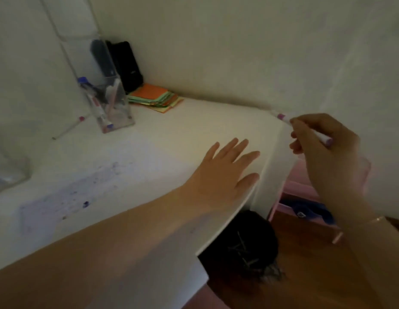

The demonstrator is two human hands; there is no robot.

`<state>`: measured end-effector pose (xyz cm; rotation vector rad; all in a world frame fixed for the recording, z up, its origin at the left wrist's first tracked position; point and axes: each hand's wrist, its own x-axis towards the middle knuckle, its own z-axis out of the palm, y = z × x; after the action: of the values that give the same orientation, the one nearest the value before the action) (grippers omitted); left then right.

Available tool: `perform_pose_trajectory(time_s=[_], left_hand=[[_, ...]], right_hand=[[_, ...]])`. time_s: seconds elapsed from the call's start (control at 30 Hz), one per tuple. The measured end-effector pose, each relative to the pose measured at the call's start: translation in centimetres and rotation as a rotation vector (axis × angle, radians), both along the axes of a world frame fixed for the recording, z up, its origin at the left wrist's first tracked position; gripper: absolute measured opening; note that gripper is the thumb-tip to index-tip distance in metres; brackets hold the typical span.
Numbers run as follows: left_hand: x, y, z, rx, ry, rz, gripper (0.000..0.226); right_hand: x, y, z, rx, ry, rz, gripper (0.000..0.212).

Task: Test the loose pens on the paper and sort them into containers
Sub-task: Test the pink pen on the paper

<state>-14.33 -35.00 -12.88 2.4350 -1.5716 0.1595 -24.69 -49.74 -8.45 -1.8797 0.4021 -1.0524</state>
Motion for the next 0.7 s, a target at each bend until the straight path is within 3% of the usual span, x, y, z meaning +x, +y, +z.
perform_pose_trajectory(time_s=[0.17, 0.33, 0.4, 0.53, 0.6, 0.7], left_hand=[[0.1, -4.3, -1.0, 0.182, 0.057, 0.02, 0.061], [0.4, -4.3, -2.5, 0.158, 0.146, 0.057, 0.055], [0.4, -4.3, -2.5, 0.147, 0.145, 0.057, 0.055], [0.4, -4.4, -2.5, 0.123, 0.167, 0.056, 0.054], [0.4, -4.3, -2.6, 0.111, 0.174, 0.054, 0.054], [0.4, -4.4, -2.5, 0.099, 0.219, 0.068, 0.053]], right_hand=[[-6.6, -3.8, -6.1, 0.207, 0.13, -0.211, 0.022], [-6.2, -5.5, -14.5, 0.251, 0.716, -0.028, 0.012], [-4.7, -6.0, -17.6, 0.269, 0.845, 0.018, 0.011], [-1.7, -6.9, -20.9, 0.217, 1.061, 0.13, 0.037], [-0.7, -7.7, -20.6, 0.179, 1.015, 0.042, 0.039], [0.1, -9.3, -16.3, 0.098, 0.652, -0.281, 0.028]])
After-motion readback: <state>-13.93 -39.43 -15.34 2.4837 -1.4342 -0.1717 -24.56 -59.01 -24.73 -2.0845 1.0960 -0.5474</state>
